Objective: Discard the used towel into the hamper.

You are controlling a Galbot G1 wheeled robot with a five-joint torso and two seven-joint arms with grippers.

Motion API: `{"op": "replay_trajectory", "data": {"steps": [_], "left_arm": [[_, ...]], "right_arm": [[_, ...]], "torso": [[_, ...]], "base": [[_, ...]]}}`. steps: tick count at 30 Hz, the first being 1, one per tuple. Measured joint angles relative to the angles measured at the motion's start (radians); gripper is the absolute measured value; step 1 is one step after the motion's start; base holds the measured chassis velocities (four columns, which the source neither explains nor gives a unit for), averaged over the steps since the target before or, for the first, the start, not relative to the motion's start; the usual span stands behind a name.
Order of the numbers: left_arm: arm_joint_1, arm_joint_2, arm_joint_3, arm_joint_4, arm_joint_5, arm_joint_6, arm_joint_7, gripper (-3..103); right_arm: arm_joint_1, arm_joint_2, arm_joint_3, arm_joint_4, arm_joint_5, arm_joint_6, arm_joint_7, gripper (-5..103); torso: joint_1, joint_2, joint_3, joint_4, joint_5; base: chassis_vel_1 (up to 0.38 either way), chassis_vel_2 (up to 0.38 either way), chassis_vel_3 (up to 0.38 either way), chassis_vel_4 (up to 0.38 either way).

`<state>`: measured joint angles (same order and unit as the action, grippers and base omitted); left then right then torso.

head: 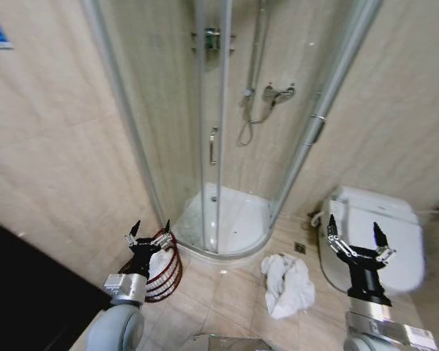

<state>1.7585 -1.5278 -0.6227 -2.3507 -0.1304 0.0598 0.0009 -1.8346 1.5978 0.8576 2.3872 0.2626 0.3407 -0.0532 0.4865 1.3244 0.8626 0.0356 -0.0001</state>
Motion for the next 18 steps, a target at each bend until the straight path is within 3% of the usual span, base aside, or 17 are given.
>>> {"op": "replay_trajectory", "data": {"steps": [18], "left_arm": [[0.0, 0.0, 0.0, 0.0, 0.0, 0.0, 0.0, 100]], "right_arm": [[-0.001, 0.001, -0.009, -0.011, 0.0, -0.007, 0.004, 100]], "torso": [[0.0, 0.0, 0.0, -0.0003, 0.0002]], "base": [[-0.127, -0.115, -0.123, -0.122]]}}
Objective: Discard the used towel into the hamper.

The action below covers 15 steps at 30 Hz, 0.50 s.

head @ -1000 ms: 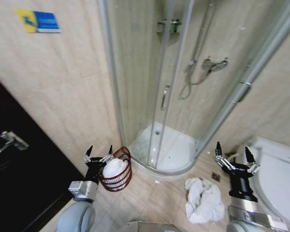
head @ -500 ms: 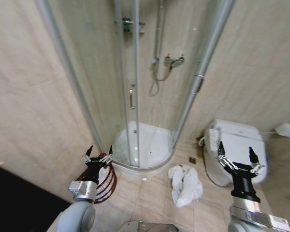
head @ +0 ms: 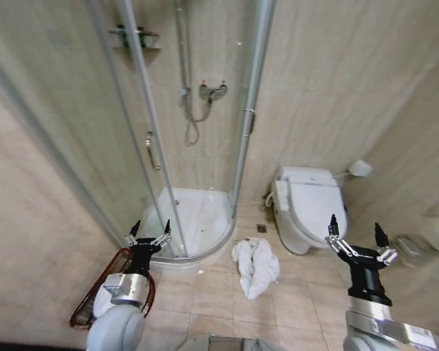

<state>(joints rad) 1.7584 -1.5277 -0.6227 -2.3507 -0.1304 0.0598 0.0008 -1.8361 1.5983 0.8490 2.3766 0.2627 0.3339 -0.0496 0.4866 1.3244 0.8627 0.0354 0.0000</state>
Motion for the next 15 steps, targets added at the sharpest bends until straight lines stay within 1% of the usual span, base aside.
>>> {"op": "replay_trajectory", "data": {"steps": [2, 8, 12, 15], "left_arm": [[0.0, 0.0, 0.0, 0.0, 0.0, 0.0, 0.0, 100], [0.0, 0.0, 0.0, 0.0, 0.0, 0.0, 0.0, 100], [0.0, 0.0, 0.0, 0.0, 0.0, 0.0, 0.0, 100], [0.0, 0.0, 0.0, 0.0, 0.0, 0.0, 0.0, 100]], "right_arm": [[-0.002, 0.001, 0.0, -0.001, 0.0, -0.004, 0.0, 100], [-0.005, 0.002, -0.001, -0.004, -0.001, -0.004, -0.004, 100], [-0.004, 0.002, -0.004, -0.004, -0.001, -0.004, -0.005, 100], [-0.002, 0.002, -0.005, -0.004, -0.001, -0.003, -0.006, 100]], "torso": [[0.0, 0.0, 0.0, -0.0003, 0.0], [0.0, 0.0, 0.0, 0.0005, -0.0002], [0.0, 0.0, 0.0, 0.0, -0.0003], [0.0, 0.0, 0.0, 0.0003, -0.0001]], "base": [[-0.069, -0.069, -0.057, -0.057], [-0.021, -0.008, -0.01, -0.014], [-0.041, -0.068, 0.041, 0.037], [-0.106, -0.121, 0.105, 0.106]]}}
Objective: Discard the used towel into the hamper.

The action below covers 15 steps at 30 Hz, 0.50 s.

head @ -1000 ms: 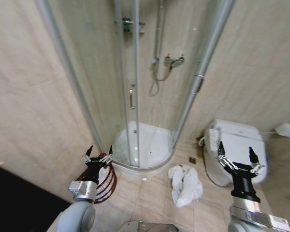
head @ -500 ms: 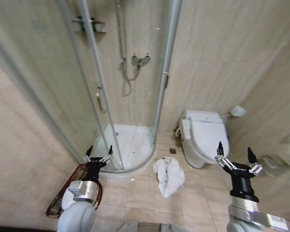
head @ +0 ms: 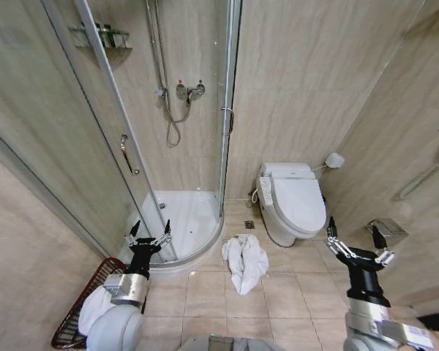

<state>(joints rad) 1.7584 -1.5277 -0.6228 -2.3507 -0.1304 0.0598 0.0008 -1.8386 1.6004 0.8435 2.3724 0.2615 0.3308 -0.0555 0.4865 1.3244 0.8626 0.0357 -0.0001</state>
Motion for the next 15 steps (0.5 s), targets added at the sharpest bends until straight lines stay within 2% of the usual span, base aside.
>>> {"op": "replay_trajectory", "data": {"steps": [15], "left_arm": [[0.0, 0.0, 0.0, 0.0, 0.0, 0.0, 0.0, 100]], "right_arm": [[0.003, -0.002, -0.001, -0.007, 0.0, 0.003, -0.001, 100]], "torso": [[0.0, 0.0, 0.0, -0.0003, -0.0002]], "base": [[-0.17, -0.169, 0.167, 0.165]]}}
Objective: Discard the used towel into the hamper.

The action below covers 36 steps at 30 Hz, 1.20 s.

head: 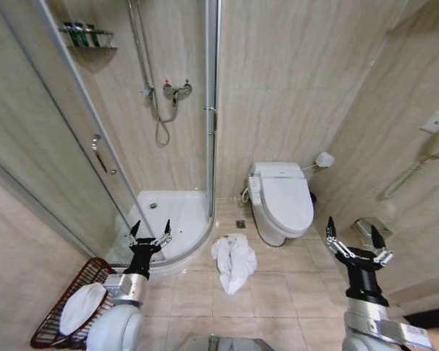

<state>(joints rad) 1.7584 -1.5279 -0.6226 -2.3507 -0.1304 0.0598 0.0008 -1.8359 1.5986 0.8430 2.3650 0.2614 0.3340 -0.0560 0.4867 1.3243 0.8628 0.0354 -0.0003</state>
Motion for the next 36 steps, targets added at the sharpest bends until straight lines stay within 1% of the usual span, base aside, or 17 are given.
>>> {"op": "replay_trajectory", "data": {"steps": [1, 3, 6, 8, 9, 10, 11, 12, 13, 15, 17, 20, 21, 26, 27, 36], "left_arm": [[0.0, 0.0, 0.0, 0.0, 0.0, 0.0, 0.0, 100], [0.0, 0.0, 0.0, 0.0, 0.0, 0.0, 0.0, 100], [0.0, 0.0, 0.0, 0.0, 0.0, 0.0, 0.0, 100], [0.0, 0.0, 0.0, 0.0, 0.0, 0.0, 0.0, 100], [0.0, 0.0, 0.0, 0.0, 0.0, 0.0, 0.0, 100], [0.0, 0.0, 0.0, 0.0, 0.0, 0.0, 0.0, 100], [0.0, 0.0, 0.0, 0.0, 0.0, 0.0, 0.0, 100], [0.0, 0.0, 0.0, 0.0, 0.0, 0.0, 0.0, 100], [0.0, 0.0, 0.0, 0.0, 0.0, 0.0, 0.0, 100], [0.0, 0.0, 0.0, 0.0, 0.0, 0.0, 0.0, 100], [0.0, 0.0, 0.0, 0.0, 0.0, 0.0, 0.0, 100], [0.0, 0.0, 0.0, 0.0, 0.0, 0.0, 0.0, 100], [0.0, 0.0, 0.0, 0.0, 0.0, 0.0, 0.0, 100], [0.0, 0.0, 0.0, 0.0, 0.0, 0.0, 0.0, 100], [0.0, 0.0, 0.0, 0.0, 0.0, 0.0, 0.0, 100], [0.0, 0.0, 0.0, 0.0, 0.0, 0.0, 0.0, 100]], "right_arm": [[0.001, 0.0, 0.0, 0.0, 0.0, 0.0, 0.0, 100], [0.002, -0.001, 0.0, -0.001, 0.001, 0.002, 0.0, 100], [0.002, -0.001, 0.0, -0.004, 0.001, 0.005, -0.001, 100], [0.002, -0.001, 0.0, -0.005, 0.002, 0.009, -0.001, 100], [0.003, -0.002, 0.0, -0.006, 0.004, 0.012, -0.001, 100], [0.005, -0.004, 0.0, -0.01, 0.013, 0.029, -0.006, 100], [0.005, -0.004, 0.0, -0.01, 0.013, 0.029, -0.006, 100], [0.009, -0.005, 0.0, -0.015, 0.018, 0.046, -0.009, 100], [0.011, -0.006, 0.0, -0.017, 0.019, 0.056, -0.011, 100], [0.013, -0.006, 0.0, -0.017, 0.02, 0.06, -0.011, 100], [0.015, -0.006, -0.001, -0.018, 0.019, 0.068, -0.012, 100], [0.015, -0.005, -0.001, -0.019, 0.018, 0.072, -0.013, 100], [0.015, -0.005, -0.001, -0.019, 0.017, 0.073, -0.013, 100], [0.017, -0.006, 0.0, -0.02, 0.017, 0.081, -0.013, 100], [0.021, -0.006, 0.0, -0.023, 0.018, 0.094, -0.013, 100], [0.033, -0.007, -0.003, -0.025, 0.018, 0.113, -0.023, 100]], "torso": [[0.0, 0.0, 0.0, 0.0001, 0.0006], [0.0, 0.0, 0.0, 0.0, -0.0001], [0.0, 0.0, 0.0, 0.0002, 0.0005], [0.0, 0.0, 0.0, 0.0, 0.0002], [0.0, 0.0, 0.0, 0.0002, 0.0003], [0.0, 0.0, 0.0, 0.0003, 0.0002], [0.0, 0.0, 0.0, 0.0003, 0.0002], [0.0, 0.0, 0.0, -0.0004, 0.0006], [0.0, 0.0, 0.0, 0.0001, 0.0008], [0.0, 0.0, 0.0, 0.0, 0.0007], [0.0, 0.0, 0.0, 0.0003, 0.0], [0.0, 0.0, 0.0, 0.0002, 0.0], [0.0, 0.0, 0.0, -0.0002, 0.0], [0.0, 0.0, 0.0, -0.0001, 0.0002], [0.0, 0.0, 0.0, 0.0, 0.0002], [0.0, 0.0, 0.0, 0.0003, 0.0003]], "base": [[-0.14, -0.174, 0.141, 0.138], [-0.151, -0.174, 0.152, 0.144], [-0.149, -0.153, 0.15, 0.147], [-0.158, -0.147, 0.153, 0.143], [-0.158, -0.144, 0.159, 0.143], [-0.14, -0.106, 0.141, 0.136], [-0.14, -0.106, 0.141, 0.136], [-0.107, -0.106, 0.085, 0.068], [-0.037, -0.106, 0.085, 0.005], [-0.037, -0.054, 0.061, 0.005], [0.028, -0.035, 0.04, 0.015], [0.058, 0.023, -0.022, 0.014], [0.065, 0.018, -0.05, 0.004], [0.026, 0.007, -0.016, -0.001], [0.0, 0.0, 0.0, 0.0], [0.041, 0.06, 0.078, 0.06]]}}
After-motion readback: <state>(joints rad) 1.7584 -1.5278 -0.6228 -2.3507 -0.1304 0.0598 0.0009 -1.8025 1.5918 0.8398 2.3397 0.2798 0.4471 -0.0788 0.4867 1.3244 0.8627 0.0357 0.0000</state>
